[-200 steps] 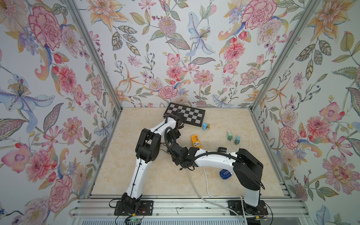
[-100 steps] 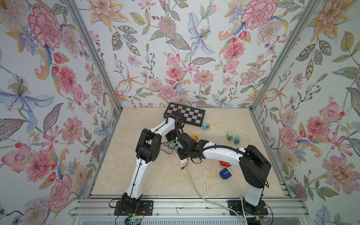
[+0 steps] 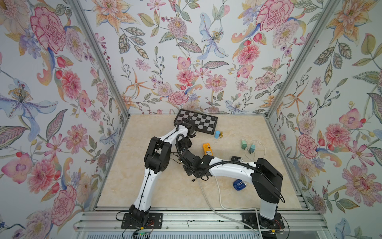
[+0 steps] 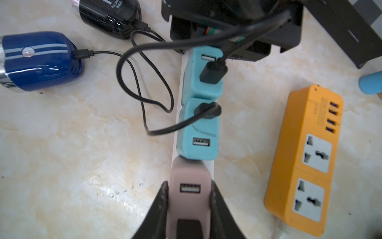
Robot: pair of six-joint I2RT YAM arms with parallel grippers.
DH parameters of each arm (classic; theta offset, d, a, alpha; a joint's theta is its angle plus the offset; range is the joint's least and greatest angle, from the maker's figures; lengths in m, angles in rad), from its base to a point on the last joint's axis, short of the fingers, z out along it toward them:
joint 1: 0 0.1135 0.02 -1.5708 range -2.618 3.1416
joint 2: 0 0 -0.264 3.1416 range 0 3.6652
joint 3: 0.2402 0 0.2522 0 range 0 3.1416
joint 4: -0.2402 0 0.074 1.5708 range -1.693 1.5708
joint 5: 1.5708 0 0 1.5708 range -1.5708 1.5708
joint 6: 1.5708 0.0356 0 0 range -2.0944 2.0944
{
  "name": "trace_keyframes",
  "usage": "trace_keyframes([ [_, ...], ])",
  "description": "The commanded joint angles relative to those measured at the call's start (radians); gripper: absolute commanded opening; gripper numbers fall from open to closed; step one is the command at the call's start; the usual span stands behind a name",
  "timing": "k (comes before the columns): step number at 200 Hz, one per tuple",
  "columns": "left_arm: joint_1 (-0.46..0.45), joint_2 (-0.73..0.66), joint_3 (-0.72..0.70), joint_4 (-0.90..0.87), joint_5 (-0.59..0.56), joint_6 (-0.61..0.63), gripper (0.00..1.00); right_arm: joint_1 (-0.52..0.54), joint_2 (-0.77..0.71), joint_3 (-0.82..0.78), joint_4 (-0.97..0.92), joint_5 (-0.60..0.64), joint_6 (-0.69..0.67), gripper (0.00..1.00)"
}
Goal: Unplug the electric shaver
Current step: Remove the plug from the socket.
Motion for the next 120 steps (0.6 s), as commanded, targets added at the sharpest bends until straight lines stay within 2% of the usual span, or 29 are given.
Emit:
trace_keyframes([
  [1, -0.016, 0.070, -0.030, 0.081, -0.077, 0.014, 0.28, 0.040, -0.033, 0.090, 0.069, -0.005, -0.099, 0.03],
  [24, -0.018, 0.065, -0.040, 0.087, -0.077, 0.016, 0.28, 0.011, -0.056, 0.069, 0.068, -0.053, -0.049, 0.03],
  [48, -0.018, 0.058, -0.058, 0.105, -0.072, 0.016, 0.28, -0.062, -0.081, 0.027, 0.098, -0.224, 0.016, 0.03],
  [65, -0.019, 0.058, -0.063, 0.109, -0.072, 0.016, 0.28, -0.116, -0.121, -0.054, 0.200, -0.354, 0.063, 0.02],
  [79, -0.020, 0.059, -0.063, 0.109, -0.073, 0.016, 0.28, -0.151, -0.146, -0.099, 0.244, -0.408, 0.084, 0.02],
  [101, -0.019, 0.056, -0.063, 0.111, -0.074, 0.014, 0.28, -0.169, -0.168, -0.108, 0.245, -0.431, 0.059, 0.02],
  [120, -0.020, 0.057, -0.061, 0.108, -0.077, 0.012, 0.28, -0.152, -0.174, -0.104, 0.242, -0.401, 0.036, 0.01],
])
